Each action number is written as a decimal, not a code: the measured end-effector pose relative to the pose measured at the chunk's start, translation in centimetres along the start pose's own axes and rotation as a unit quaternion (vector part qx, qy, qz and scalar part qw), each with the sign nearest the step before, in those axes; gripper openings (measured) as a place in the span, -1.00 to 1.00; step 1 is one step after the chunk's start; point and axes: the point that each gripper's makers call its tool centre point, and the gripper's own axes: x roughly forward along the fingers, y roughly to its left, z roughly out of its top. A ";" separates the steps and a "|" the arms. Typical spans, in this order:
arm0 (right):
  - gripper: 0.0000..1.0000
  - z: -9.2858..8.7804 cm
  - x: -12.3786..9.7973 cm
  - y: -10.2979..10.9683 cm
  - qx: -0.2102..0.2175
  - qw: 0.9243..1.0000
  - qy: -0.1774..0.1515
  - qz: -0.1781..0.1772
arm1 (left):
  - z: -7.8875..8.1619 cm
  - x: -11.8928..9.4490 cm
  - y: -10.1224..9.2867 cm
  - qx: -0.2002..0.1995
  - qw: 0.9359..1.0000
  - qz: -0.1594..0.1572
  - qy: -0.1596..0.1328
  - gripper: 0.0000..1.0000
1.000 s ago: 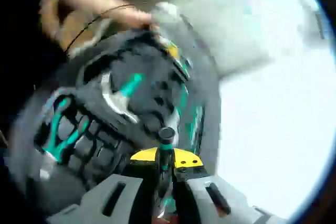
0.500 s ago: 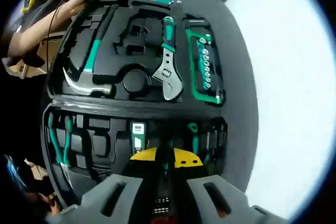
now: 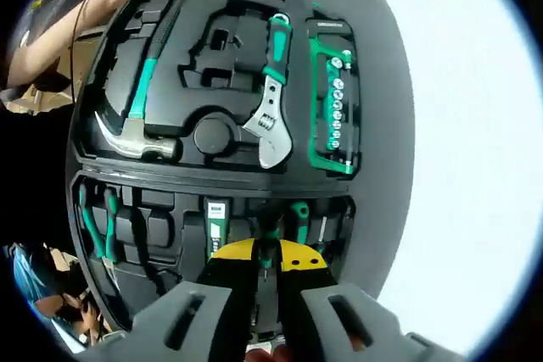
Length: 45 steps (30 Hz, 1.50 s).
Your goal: Pick up the tools and put them into their designated positions in the toolbox.
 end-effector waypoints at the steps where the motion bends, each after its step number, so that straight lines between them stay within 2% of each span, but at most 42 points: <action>1: -0.88 -0.3 -0.2 -0.5 0.005 1.000 0.001 -0.007 | 0.0 0.0 0.0 0.000 1.000 0.000 0.000 -0.65; 3: -0.88 -1.8 -0.4 -3.1 0.038 0.999 0.006 -0.031 | 0.0 0.0 -0.1 0.000 1.000 0.000 0.000 -0.65; 4: -0.88 -2.9 -0.5 -3.9 0.040 0.998 0.019 -0.041 | 0.0 -0.1 -0.1 0.000 1.000 0.000 0.000 -0.65; 7: -0.88 -4.4 -0.5 -5.6 0.054 0.996 0.020 -0.068 | 0.0 -0.2 -0.3 0.001 1.000 0.000 0.000 -0.65; 9: -0.88 -3.9 -0.4 -6.1 0.093 0.993 -0.022 -0.072 | 0.0 -0.2 -0.3 0.001 1.000 0.000 0.000 -0.65; 11: -0.87 -3.6 -0.5 -6.8 0.136 0.986 -0.058 -0.076 | 0.0 -0.2 -0.2 0.001 1.000 0.000 0.000 -0.65; 12: -0.88 -4.0 -0.7 -9.0 0.161 0.979 -0.084 -0.096 | 0.0 -0.2 -0.2 0.001 1.000 0.000 0.000 -0.65; 14: -0.88 -4.3 -0.7 -10.4 0.191 0.970 -0.109 -0.108 | 0.0 -0.2 -0.2 0.001 1.000 0.000 0.000 -0.65; 15: -0.88 -5.0 -0.4 -11.0 0.189 0.971 -0.102 -0.102 | 0.0 -0.2 -0.2 0.001 1.000 0.000 0.000 -0.65; 17: -0.88 -5.5 0.1 -10.3 0.166 0.976 -0.073 -0.116 | 0.0 -0.2 -0.1 0.001 1.000 0.000 0.000 -0.65; 18: -0.88 -5.8 0.4 -10.0 0.147 0.981 -0.063 -0.113 | 0.0 -0.2 -0.2 0.001 1.000 0.000 0.000 -0.65; 20: -0.88 -5.9 1.2 -9.5 0.137 0.984 -0.043 -0.107 | 0.0 -0.3 -0.2 0.002 1.000 0.000 0.000 -0.65; 21: -0.87 -6.6 1.6 -9.8 0.089 0.988 -0.003 -0.126 | 0.0 -0.2 -0.2 0.002 1.000 0.000 0.000 -0.65; 22: -0.87 -6.6 2.0 -9.9 0.052 0.989 0.010 -0.136 | 0.1 -0.3 -0.2 0.002 1.000 0.000 0.000 -0.66; 24: -0.87 -6.3 3.6 -9.8 0.019 0.990 0.047 -0.129 | 0.1 -0.3 -0.2 0.003 1.000 0.001 -0.001 -0.66; 25: -0.87 -5.9 4.7 -9.3 0.017 0.992 0.053 -0.112 | 0.1 -0.3 -0.2 0.003 1.000 0.001 -0.001 -0.66; 28: -0.87 -5.3 6.1 -8.4 0.032 0.992 0.065 -0.099 | 0.1 -0.2 -0.1 0.003 1.000 0.002 -0.001 -0.66; 32: -0.87 -4.5 8.7 -9.3 0.037 0.992 0.080 -0.090 | 0.1 -0.2 -0.1 0.003 1.000 0.001 -0.002 -0.67; 35: -0.87 -4.1 9.4 -9.5 0.069 0.992 0.066 -0.085 | 0.1 0.0 -0.1 0.004 1.000 0.001 -0.002 -0.67; 37: -0.87 -4.3 10.1 -9.9 0.051 0.995 0.054 -0.073 | 0.1 0.1 -0.1 0.004 1.000 0.000 -0.002 -0.67; 40: -0.87 -4.2 10.6 -8.3 -0.021 0.997 0.052 -0.049 | 0.2 0.1 0.0 0.005 1.000 0.000 -0.002 -0.67; 41: -0.87 -4.4 10.7 -8.4 -0.026 0.997 0.051 -0.058 | 0.2 0.1 0.0 0.005 1.000 0.000 -0.002 -0.67; 43: -0.87 -4.5 10.8 -8.8 -0.008 0.996 0.048 -0.072 | 0.2 0.0 -0.1 0.006 1.000 0.000 -0.003 -0.67; 44: -0.86 -4.6 10.8 -8.8 0.029 0.996 0.042 -0.077 | 0.2 0.0 -0.2 0.006 1.000 0.000 -0.003 -0.67; 45: -0.86 -4.6 10.7 -8.8 0.021 0.996 0.040 -0.072 | 0.2 0.1 -0.2 0.006 1.000 0.000 -0.003 -0.67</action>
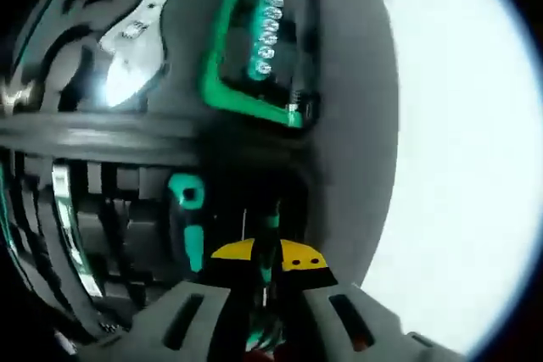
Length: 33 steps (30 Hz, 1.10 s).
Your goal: Pick up the tools and put them into their designated positions in the toolbox.
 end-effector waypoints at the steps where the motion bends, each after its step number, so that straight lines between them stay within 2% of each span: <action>1: -0.85 -0.3 -0.1 0.0 -0.007 1.000 -0.001 -0.004 | 0.0 0.0 0.0 0.000 1.000 0.000 0.000 -0.67; 3: -0.67 -0.4 -0.1 -0.7 -0.031 0.999 -0.007 -0.015 | 0.0 0.0 -0.1 0.000 1.000 0.000 0.000 -0.67; 4: -0.65 -0.7 -0.4 -0.7 -0.035 0.999 -0.013 -0.009 | 0.0 0.0 -0.1 0.000 1.000 0.000 0.000 -0.67; 7: -0.80 -0.7 -1.6 -1.4 -0.012 0.999 -0.045 -0.011 | 0.0 0.1 -0.1 0.000 1.000 0.000 0.000 -0.67; 8: -0.88 -0.3 -1.9 -2.5 0.016 0.997 -0.073 -0.012 | 0.1 0.1 -0.1 0.000 1.000 0.000 0.000 -0.67; 9: -0.99 -0.5 -2.2 -2.9 0.039 0.995 -0.087 -0.015 | 0.0 0.1 -0.1 0.000 1.000 0.000 0.000 -0.67; 11: -1.00 -1.0 -3.0 -4.3 0.114 0.984 -0.123 -0.050 | 0.1 0.1 -0.1 0.000 1.000 0.000 0.000 -0.67; 12: -1.00 -1.1 -2.5 -4.9 0.168 0.973 -0.145 -0.055 | 0.1 0.1 -0.1 0.000 1.000 0.000 0.000 -0.67; 14: -1.00 -1.0 -1.8 -4.8 0.210 0.955 -0.194 -0.071 | 0.1 0.2 -0.1 0.000 1.000 0.000 0.000 -0.67; 16: -1.00 -1.7 -0.8 -4.4 0.215 0.951 -0.200 -0.093 | 0.1 0.2 0.0 0.000 1.000 0.000 0.000 -0.67; 18: -1.00 -1.8 -0.5 -2.9 0.223 0.944 -0.219 -0.108 | 0.1 0.2 0.0 -0.001 1.000 0.000 0.000 -0.67; 20: -1.00 -2.0 0.2 -3.0 0.249 0.932 -0.232 -0.126 | 0.1 0.1 0.0 -0.001 1.000 0.000 0.000 -0.67; 21: -1.00 -2.3 0.6 -2.4 0.277 0.923 -0.235 -0.122 | 0.1 0.1 0.0 -0.001 1.000 0.001 0.000 -0.67; 22: -1.00 -2.1 0.3 -3.0 0.286 0.910 -0.262 -0.148 | 0.1 0.1 0.0 0.000 1.000 0.001 -0.001 -0.68; 26: -1.00 -2.3 0.2 -2.8 0.294 0.897 -0.289 -0.161 | 0.1 0.2 0.0 0.000 1.000 0.001 -0.001 -0.68; 27: -1.00 -2.1 0.4 -3.3 0.291 0.897 -0.288 -0.166 | 0.1 0.2 0.0 0.001 1.000 0.001 -0.002 -0.68; 28: -1.00 -2.2 0.4 -3.4 0.281 0.901 -0.279 -0.177 | 0.1 0.1 0.0 0.001 1.000 0.000 -0.002 -0.68; 29: -1.00 -2.1 0.5 -3.5 0.245 0.914 -0.265 -0.187 | 0.1 0.1 -0.1 0.001 1.000 0.001 -0.002 -0.69; 30: -1.00 -2.0 0.5 -3.6 0.237 0.917 -0.258 -0.190 | 0.1 0.1 -0.1 0.002 1.000 0.001 -0.002 -0.69; 31: -1.00 -1.8 0.5 -3.5 0.211 0.925 -0.246 -0.197 | 0.1 0.0 -0.1 0.003 1.000 0.002 -0.003 -0.69; 33: -1.00 -1.6 0.4 -3.3 0.209 0.926 -0.238 -0.205 | 0.2 0.0 -0.1 0.003 1.000 0.002 -0.002 -0.69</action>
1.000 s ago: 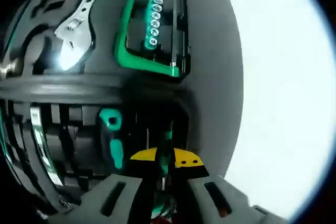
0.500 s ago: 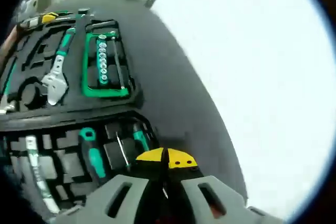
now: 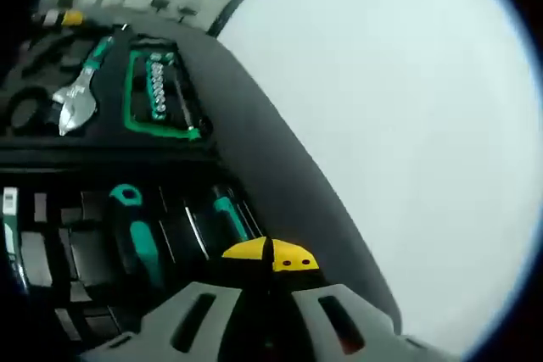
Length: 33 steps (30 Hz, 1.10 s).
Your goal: Pick up the tools and put them into their designated positions in the toolbox.
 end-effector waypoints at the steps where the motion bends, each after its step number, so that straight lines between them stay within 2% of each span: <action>1: -1.00 -0.1 0.0 0.0 -0.003 1.000 0.002 -0.001 | 0.0 0.0 0.0 0.000 1.000 0.000 0.000 -0.69; 4: -1.00 0.0 0.1 -0.3 -0.024 1.000 0.001 0.002 | 0.0 0.0 0.0 -0.002 1.000 0.001 0.001 -0.69; 5: -1.00 -0.4 0.0 -0.3 -0.026 0.999 0.020 0.011 | 0.0 0.0 0.1 -0.003 1.000 0.000 0.001 -0.69; 6: -1.00 -0.3 -0.1 -0.7 0.020 1.000 0.019 -0.007 | 0.0 0.0 0.1 -0.003 1.000 -0.001 0.001 -0.69; 8: -1.00 1.5 -0.3 -0.5 0.028 0.999 -0.045 -0.008 | -0.1 0.0 0.0 -0.003 1.000 -0.001 0.002 -0.69; 10: -1.00 1.5 -0.5 -1.1 0.038 0.998 -0.040 -0.035 | 0.0 0.0 0.0 -0.001 1.000 0.000 0.001 -0.70; 11: -1.00 2.0 -0.7 -0.7 0.068 0.996 -0.058 -0.031 | 0.0 -0.1 -0.1 0.000 1.000 -0.001 -0.001 -0.70; 14: -1.00 2.5 -1.0 -1.0 0.119 0.989 -0.076 -0.036 | 0.2 -0.5 -0.5 0.009 1.000 -0.007 -0.009 -0.74; 15: -1.00 2.8 -0.8 -0.9 0.161 0.983 -0.087 -0.026 | 0.2 -1.0 -0.8 0.010 1.000 -0.005 -0.012 -0.74; 16: -1.00 2.5 -0.7 -0.6 0.179 0.981 -0.078 -0.016 | 0.3 -1.1 -0.8 0.009 1.000 -0.004 -0.014 -0.74; 20: -1.00 2.3 -0.6 -1.2 0.161 0.983 -0.088 -0.025 | 0.5 -0.8 -0.7 0.010 1.000 -0.002 -0.016 -0.73; 24: -1.00 1.4 -1.2 -1.0 0.207 0.974 -0.093 -0.018 | 0.2 -0.8 -1.0 -0.005 1.000 -0.007 -0.006 -0.74; 25: -0.98 1.2 -0.4 -1.4 0.216 0.972 -0.095 -0.014 | 0.2 -0.9 -1.0 -0.006 1.000 -0.007 -0.005 -0.74; 28: -0.95 1.0 -0.5 -1.3 0.226 0.970 -0.094 -0.009 | 0.1 -1.1 -1.5 -0.006 1.000 -0.006 -0.005 -0.74; 32: -0.92 1.8 -1.1 -1.4 0.270 0.958 -0.098 -0.004 | 0.2 -1.5 -1.9 -0.004 1.000 -0.003 -0.007 -0.73; 33: -0.92 2.0 -1.2 -1.6 0.272 0.958 -0.097 -0.005 | 0.2 -1.4 -1.8 -0.003 1.000 -0.003 -0.008 -0.73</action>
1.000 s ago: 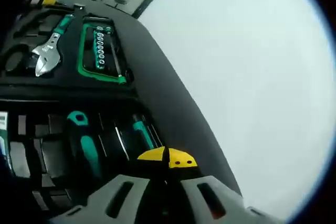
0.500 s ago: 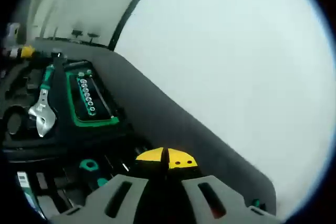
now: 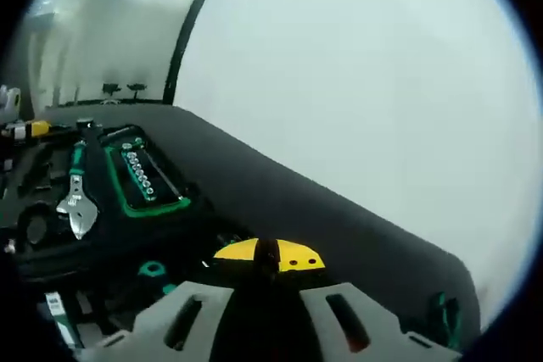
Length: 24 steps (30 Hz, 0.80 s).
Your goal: Pick up the tools and put them into their designated positions in the toolbox.
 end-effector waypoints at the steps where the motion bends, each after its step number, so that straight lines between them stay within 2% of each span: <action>1: -0.96 0.5 -0.1 0.0 0.000 1.000 -0.002 -0.006 | 0.0 0.0 0.1 0.002 1.000 0.000 -0.001 -0.73; 3: -1.00 1.2 -0.2 -0.1 0.002 1.000 -0.003 -0.014 | 0.0 0.0 0.2 0.003 1.000 0.000 -0.001 -0.73; 5: -1.00 1.2 0.1 0.7 0.029 1.000 0.007 -0.003 | 0.0 0.0 0.2 0.003 1.000 -0.001 0.000 -0.73; 8: -1.00 1.1 0.8 0.9 0.027 0.999 0.020 -0.007 | -0.1 0.1 0.4 -0.001 1.000 0.000 0.002 -0.73; 9: -1.00 0.8 0.9 1.2 0.023 0.999 0.023 -0.003 | -0.1 0.0 0.4 -0.001 1.000 0.000 0.002 -0.73; 12: -1.00 -0.3 1.7 1.2 -0.029 0.998 0.046 -0.011 | 0.0 0.1 0.6 -0.002 1.000 0.001 0.001 -0.73; 14: -1.00 -1.2 2.8 1.1 -0.018 0.998 0.062 -0.004 | 0.1 0.2 0.8 -0.002 1.000 0.001 0.001 -0.73; 15: -1.00 -2.0 2.6 1.3 0.001 0.997 0.076 0.002 | 0.1 0.3 0.8 -0.002 1.000 0.001 0.000 -0.73; 16: -1.00 -1.6 2.0 1.1 -0.006 0.998 0.055 0.001 | 0.1 0.3 0.9 -0.001 1.000 0.000 0.000 -0.74; 19: -1.00 -1.5 2.3 1.3 -0.001 0.999 0.051 -0.003 | 0.1 0.2 0.8 0.000 1.000 0.000 -0.001 -0.74; 20: -1.00 -1.7 2.4 1.4 0.043 0.997 0.059 -0.001 | 0.0 0.1 0.7 0.000 1.000 0.000 -0.001 -0.74; 21: -1.00 -1.7 2.4 1.3 0.057 0.997 0.060 -0.004 | 0.0 0.1 0.7 0.000 1.000 0.000 -0.001 -0.74; 22: -1.00 -1.6 2.3 1.5 0.017 0.998 0.057 -0.005 | 0.0 0.2 0.8 0.000 1.000 0.000 -0.001 -0.74; 23: -1.00 -1.5 2.1 1.6 -0.001 0.999 0.054 -0.005 | 0.0 0.2 0.9 0.000 1.000 0.000 -0.001 -0.74; 24: -1.00 -1.5 2.1 1.7 0.010 0.998 0.058 -0.006 | 0.0 0.1 0.8 0.000 1.000 0.001 -0.001 -0.74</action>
